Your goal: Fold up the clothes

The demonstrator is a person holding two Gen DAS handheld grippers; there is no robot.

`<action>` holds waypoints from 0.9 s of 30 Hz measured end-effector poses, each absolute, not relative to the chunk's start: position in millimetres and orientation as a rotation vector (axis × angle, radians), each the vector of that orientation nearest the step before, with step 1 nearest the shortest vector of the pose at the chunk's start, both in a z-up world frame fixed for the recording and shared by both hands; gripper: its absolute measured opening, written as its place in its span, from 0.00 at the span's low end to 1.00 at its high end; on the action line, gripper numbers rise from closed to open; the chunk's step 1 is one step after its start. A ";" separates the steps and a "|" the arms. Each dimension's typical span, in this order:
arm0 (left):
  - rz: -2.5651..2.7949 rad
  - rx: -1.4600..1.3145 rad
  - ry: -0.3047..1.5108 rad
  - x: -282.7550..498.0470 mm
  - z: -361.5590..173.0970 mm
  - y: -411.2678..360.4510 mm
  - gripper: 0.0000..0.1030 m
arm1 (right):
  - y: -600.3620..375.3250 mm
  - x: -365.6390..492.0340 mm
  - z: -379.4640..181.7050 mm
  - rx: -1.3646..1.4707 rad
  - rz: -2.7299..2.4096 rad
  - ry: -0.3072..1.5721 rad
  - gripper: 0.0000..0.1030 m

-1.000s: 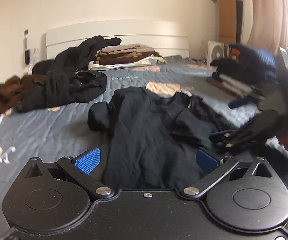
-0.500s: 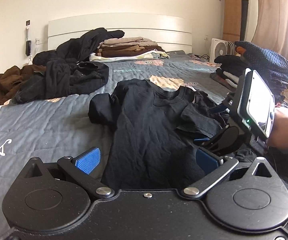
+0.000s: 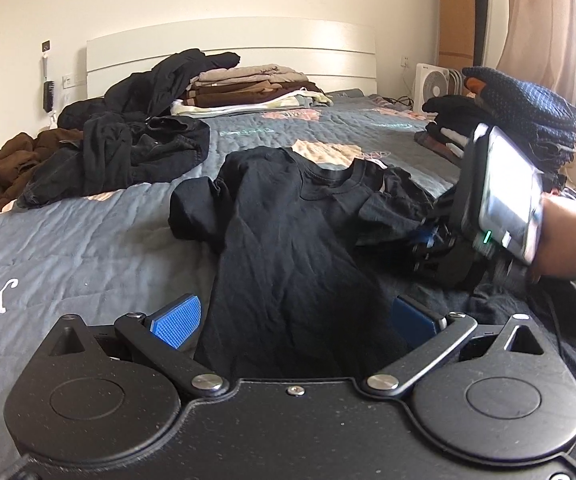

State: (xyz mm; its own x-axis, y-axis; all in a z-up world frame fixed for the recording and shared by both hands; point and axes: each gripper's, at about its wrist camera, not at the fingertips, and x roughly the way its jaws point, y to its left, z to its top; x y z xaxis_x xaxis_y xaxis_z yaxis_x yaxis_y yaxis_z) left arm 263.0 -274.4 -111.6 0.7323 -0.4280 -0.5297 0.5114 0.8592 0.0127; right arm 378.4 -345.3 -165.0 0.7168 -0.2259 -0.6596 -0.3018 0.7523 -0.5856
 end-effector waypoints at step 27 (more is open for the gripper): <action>-0.524 0.199 0.554 263.0 -122.6 -278.4 1.00 | -633.5 323.2 -71.3 -0.093 -0.516 0.736 0.10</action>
